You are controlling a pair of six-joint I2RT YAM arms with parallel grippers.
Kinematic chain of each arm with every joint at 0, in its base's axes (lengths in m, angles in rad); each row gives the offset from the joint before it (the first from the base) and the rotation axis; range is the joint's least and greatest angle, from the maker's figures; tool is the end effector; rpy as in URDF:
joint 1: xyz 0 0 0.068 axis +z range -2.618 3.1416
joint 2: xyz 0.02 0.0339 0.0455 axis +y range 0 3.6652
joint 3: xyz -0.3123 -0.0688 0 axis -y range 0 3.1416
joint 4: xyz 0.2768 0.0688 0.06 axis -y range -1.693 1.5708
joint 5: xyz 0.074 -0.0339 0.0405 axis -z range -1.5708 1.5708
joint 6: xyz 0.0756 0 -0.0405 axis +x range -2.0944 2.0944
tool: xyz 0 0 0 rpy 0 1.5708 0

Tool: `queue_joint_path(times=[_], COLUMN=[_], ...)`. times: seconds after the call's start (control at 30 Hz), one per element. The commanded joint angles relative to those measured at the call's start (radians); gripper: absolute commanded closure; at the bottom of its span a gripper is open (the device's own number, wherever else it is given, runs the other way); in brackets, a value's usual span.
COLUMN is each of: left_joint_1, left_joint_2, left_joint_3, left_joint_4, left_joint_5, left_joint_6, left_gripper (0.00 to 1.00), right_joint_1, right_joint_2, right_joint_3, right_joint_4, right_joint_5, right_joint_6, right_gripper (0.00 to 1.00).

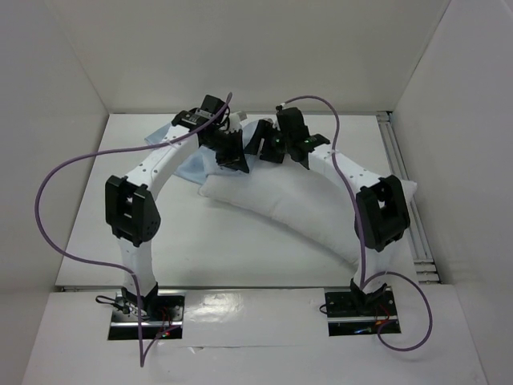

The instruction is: Put the pillow into the pillowcase

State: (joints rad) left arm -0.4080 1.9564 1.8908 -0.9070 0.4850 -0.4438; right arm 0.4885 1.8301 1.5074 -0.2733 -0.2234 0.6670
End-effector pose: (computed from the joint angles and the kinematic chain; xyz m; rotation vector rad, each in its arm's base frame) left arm 0.4422 -0.2295 0.3282 0.1542 2.6452 -0.9317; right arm 0.4371 0.2513 0.3016 0.0685 2.2928 0.8780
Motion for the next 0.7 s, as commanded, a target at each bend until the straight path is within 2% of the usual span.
queue_joint_path(times=[0.0, 0.03, 0.07, 0.1, 0.17, 0.2, 0.23, 0.33, 0.4, 0.47, 0.57, 0.67], left_joint_1=[0.0, 0.0, 0.0, 0.0, 0.0, 0.009, 0.009, 0.043, 0.043, 0.07, 0.116, 0.156], left_joint_2=[-0.065, -0.076, -0.085, -0.085, -0.12, -0.132, -0.146, -0.217, -0.273, -0.356, -0.396, -0.396], left_joint_3=[-0.01, -0.019, -0.019, -0.028, -0.039, -0.057, -0.074, -0.188, -0.336, -0.445, -0.593, -0.677], left_joint_4=[0.022, 0.022, 0.022, 0.022, 0.011, -0.006, -0.016, 0.02, 0.095, 0.246, 0.417, 0.502], left_joint_5=[0.004, 0.004, 0.004, -0.011, -0.068, -0.097, -0.168, -0.285, -0.423, -0.479, -0.415, -0.366], left_joint_6=[0.028, 0.028, 0.04, 0.04, 0.071, 0.071, 0.083, 0.067, 0.028, -0.001, -0.053, -0.114], left_gripper=[1.0, 1.0, 0.98, 0.85, 0.54, 0.29, 0.21, 0.16, 0.27, 0.29, 0.19, 0.16], right_joint_1=[0.013, 0.013, 0.013, -0.001, -0.021, -0.031, -0.053, -0.097, -0.107, -0.131, -0.131, -0.14], right_joint_2=[0.064, 0.076, 0.077, 0.077, 0.057, 0.028, 0.014, -0.008, -0.008, -0.008, 0.003, 0.012], right_joint_3=[0.013, 0.013, 0.013, -0.016, -0.053, -0.088, -0.099, -0.108, -0.099, -0.089, -0.069, -0.059], right_joint_4=[0.037, 0.028, 0.028, 0.037, 0.056, 0.066, 0.066, 0.057, 0.037, 0.028, 0.019, 0.008], right_joint_5=[-0.042, -0.031, -0.031, 0.004, 0.018, 0.036, 0.036, 0.036, 0.027, 0.007, -0.008, -0.022], right_joint_6=[0.071, 0.086, 0.095, 0.095, 0.105, 0.105, 0.105, 0.072, 0.054, 0.031, 0.022, 0.013], right_gripper=[0.33, 0.65, 0.84, 1.0, 1.0, 1.0, 1.0, 1.0, 1.0, 1.0, 1.0, 1.0])
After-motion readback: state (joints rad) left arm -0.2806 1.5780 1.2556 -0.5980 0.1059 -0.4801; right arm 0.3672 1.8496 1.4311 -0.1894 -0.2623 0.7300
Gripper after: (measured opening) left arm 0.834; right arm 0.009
